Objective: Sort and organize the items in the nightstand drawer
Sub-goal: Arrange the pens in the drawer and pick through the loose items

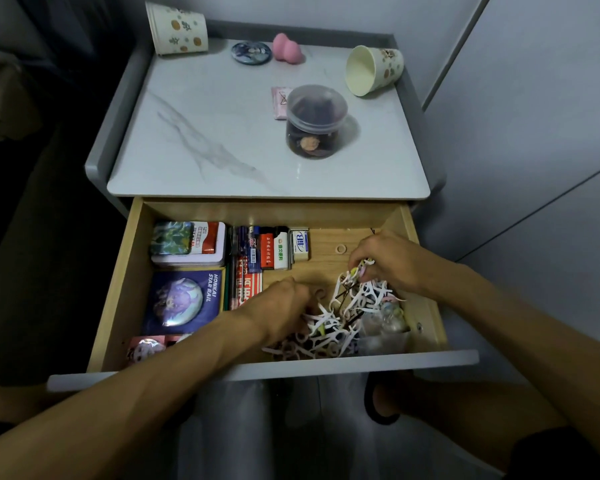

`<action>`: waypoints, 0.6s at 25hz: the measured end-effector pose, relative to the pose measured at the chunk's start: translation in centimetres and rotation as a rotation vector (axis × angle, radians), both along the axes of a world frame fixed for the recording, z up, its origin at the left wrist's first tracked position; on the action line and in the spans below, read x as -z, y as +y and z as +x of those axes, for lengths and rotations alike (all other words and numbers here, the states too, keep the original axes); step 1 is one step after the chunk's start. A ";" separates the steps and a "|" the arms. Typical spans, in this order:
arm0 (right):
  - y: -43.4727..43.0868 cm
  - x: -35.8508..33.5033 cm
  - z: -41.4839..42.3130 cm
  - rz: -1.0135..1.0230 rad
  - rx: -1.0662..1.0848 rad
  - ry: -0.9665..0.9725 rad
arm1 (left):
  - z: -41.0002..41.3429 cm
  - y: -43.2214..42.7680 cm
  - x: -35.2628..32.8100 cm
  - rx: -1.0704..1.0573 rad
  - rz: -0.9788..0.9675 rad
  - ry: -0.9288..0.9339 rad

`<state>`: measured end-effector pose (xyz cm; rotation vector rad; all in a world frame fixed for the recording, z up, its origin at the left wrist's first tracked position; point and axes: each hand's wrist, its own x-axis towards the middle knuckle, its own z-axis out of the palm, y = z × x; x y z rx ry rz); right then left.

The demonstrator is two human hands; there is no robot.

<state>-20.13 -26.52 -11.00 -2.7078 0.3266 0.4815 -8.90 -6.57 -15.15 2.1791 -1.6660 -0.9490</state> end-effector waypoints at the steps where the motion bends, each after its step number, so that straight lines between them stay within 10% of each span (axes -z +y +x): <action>1: 0.0 -0.2 -0.1 0.003 0.011 -0.025 | 0.1 0.0 0.3 -0.011 -0.005 0.007; 15: -0.4 -2.9 0.0 0.026 0.123 -0.258 | 1.7 -0.9 -3.9 -0.189 -0.175 0.159</action>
